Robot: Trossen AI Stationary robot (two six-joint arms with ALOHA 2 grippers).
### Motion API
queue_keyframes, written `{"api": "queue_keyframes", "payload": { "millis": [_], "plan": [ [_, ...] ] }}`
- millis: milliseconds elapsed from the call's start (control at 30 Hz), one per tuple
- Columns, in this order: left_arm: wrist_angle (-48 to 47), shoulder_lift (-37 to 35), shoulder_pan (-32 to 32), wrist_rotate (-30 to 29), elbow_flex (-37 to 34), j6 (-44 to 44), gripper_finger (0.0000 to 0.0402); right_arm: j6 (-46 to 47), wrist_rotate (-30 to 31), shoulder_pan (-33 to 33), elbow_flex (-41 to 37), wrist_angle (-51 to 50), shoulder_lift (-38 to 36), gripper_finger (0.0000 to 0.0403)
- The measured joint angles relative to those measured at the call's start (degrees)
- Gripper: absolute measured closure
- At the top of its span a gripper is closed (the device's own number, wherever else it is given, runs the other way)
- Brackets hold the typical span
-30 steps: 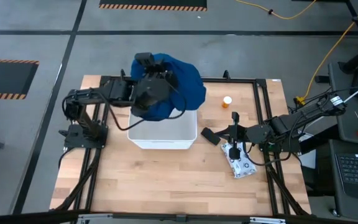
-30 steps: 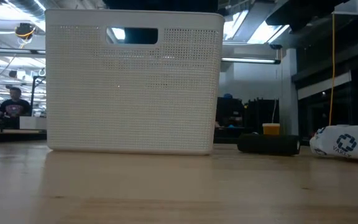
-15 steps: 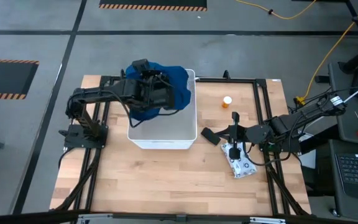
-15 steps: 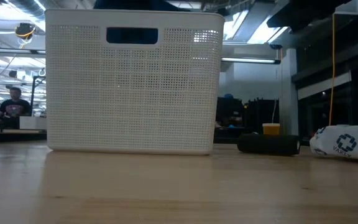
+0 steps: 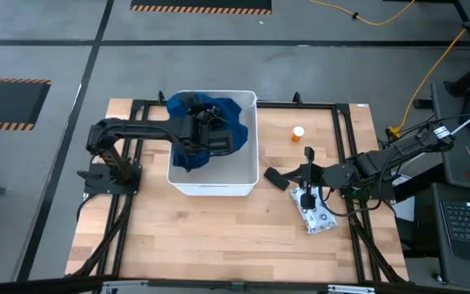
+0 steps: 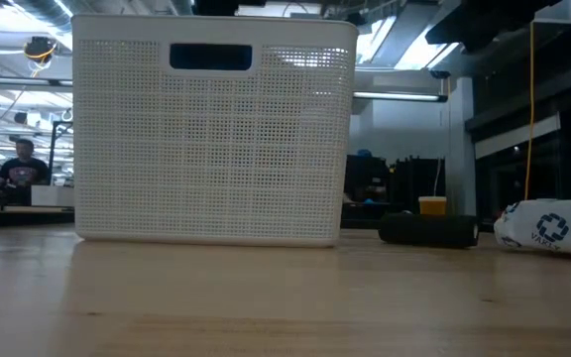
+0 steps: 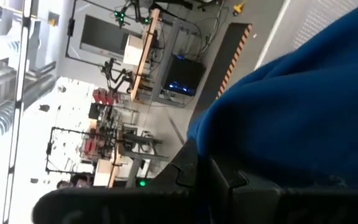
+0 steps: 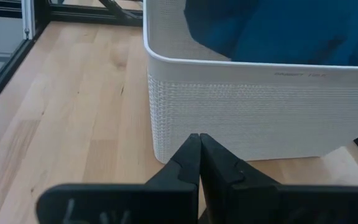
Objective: Pick & place medical supplies in basket/bin
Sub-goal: Put the blue gown into the white bin
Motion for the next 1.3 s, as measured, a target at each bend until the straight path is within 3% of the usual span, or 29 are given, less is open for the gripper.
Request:
{"api": "queue_keyframes", "payload": {
  "millis": [200, 400, 600, 900, 1167, 1300],
  "plan": [
    [7.2, 0.0, 1.9, 2.2, -6.2, 0.0, 0.0398, 0.1, 0.0, 0.0, 0.0, 0.0, 0.0, 0.0393],
    [18.8, 0.0, 2.2, 9.3, -11.6, 6.7, 0.0398, 0.1, 0.0, 0.0, 0.0, 0.0, 0.0, 0.0393],
    [29.7, 0.0, 2.6, 19.8, -15.6, 13.4, 0.0398, -0.1, 0.0, 0.0, 0.0, 0.0, 0.0, 0.0393],
    [32.9, 0.0, 4.2, 35.1, -21.0, 8.4, 0.0398, 0.0, 0.0, 0.0, 0.0, -0.1, 0.0, 0.0393],
    [42.6, 0.0, 5.9, 54.8, -26.7, 8.0, 0.0398, -0.1, 0.0, 0.0, 0.0, -0.1, 0.0, 0.0393],
    [45.4, 0.0, 7.2, 58.9, -28.6, 8.0, 0.0398, 0.1, -0.1, 0.0, 0.0, -0.1, 0.0, 0.0393]
  ]
}}
